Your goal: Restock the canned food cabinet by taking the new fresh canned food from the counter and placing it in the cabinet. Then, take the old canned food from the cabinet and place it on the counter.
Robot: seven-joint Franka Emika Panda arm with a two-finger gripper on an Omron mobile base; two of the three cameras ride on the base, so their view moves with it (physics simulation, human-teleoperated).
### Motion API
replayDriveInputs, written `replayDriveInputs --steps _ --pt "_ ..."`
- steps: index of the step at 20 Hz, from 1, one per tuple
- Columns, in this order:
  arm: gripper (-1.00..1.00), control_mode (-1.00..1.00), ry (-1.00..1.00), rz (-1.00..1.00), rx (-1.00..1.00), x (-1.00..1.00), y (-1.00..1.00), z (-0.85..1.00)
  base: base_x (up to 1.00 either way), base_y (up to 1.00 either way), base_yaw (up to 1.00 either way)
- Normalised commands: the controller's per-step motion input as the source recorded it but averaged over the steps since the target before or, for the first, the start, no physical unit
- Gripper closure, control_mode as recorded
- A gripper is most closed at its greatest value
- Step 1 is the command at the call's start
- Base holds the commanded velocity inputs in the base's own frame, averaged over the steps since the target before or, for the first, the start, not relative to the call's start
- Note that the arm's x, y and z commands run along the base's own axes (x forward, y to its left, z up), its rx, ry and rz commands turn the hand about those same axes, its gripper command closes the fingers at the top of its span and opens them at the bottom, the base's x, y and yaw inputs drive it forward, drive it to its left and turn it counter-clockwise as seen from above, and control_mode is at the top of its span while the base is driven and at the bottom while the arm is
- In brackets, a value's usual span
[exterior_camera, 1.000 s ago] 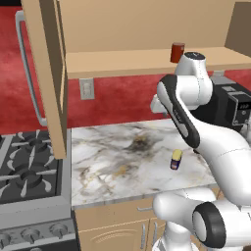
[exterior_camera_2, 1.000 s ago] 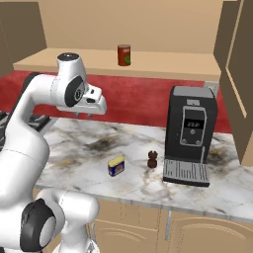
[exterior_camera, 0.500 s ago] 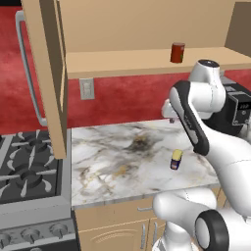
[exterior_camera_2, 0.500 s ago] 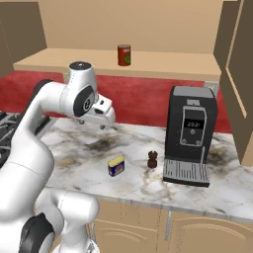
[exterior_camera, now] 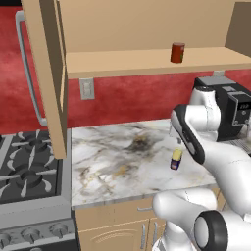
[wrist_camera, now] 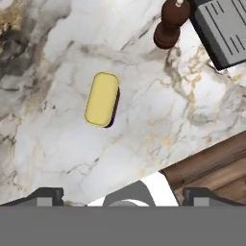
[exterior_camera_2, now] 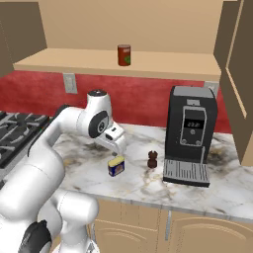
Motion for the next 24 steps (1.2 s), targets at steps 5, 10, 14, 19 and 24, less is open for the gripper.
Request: replayDriveInputs --steps 5,10,14,19,24 --pt "-1.00 -1.00 0.25 -0.21 0.00 0.02 -0.04 -0.71 0.00 0.00 0.00" --pt "-1.00 -1.00 0.16 -0.12 0.00 0.05 0.00 -0.36 0.00 0.00 0.00" --pt "-1.00 -1.00 0.07 -0.06 0.00 0.08 0.00 -0.12 0.00 0.00 0.00" --pt "-1.00 -1.00 0.00 0.00 0.00 0.12 0.01 -0.16 0.00 0.00 0.00" --pt "-1.00 -1.00 -0.01 0.00 0.00 0.12 0.09 -0.10 0.00 0.00 0.00"
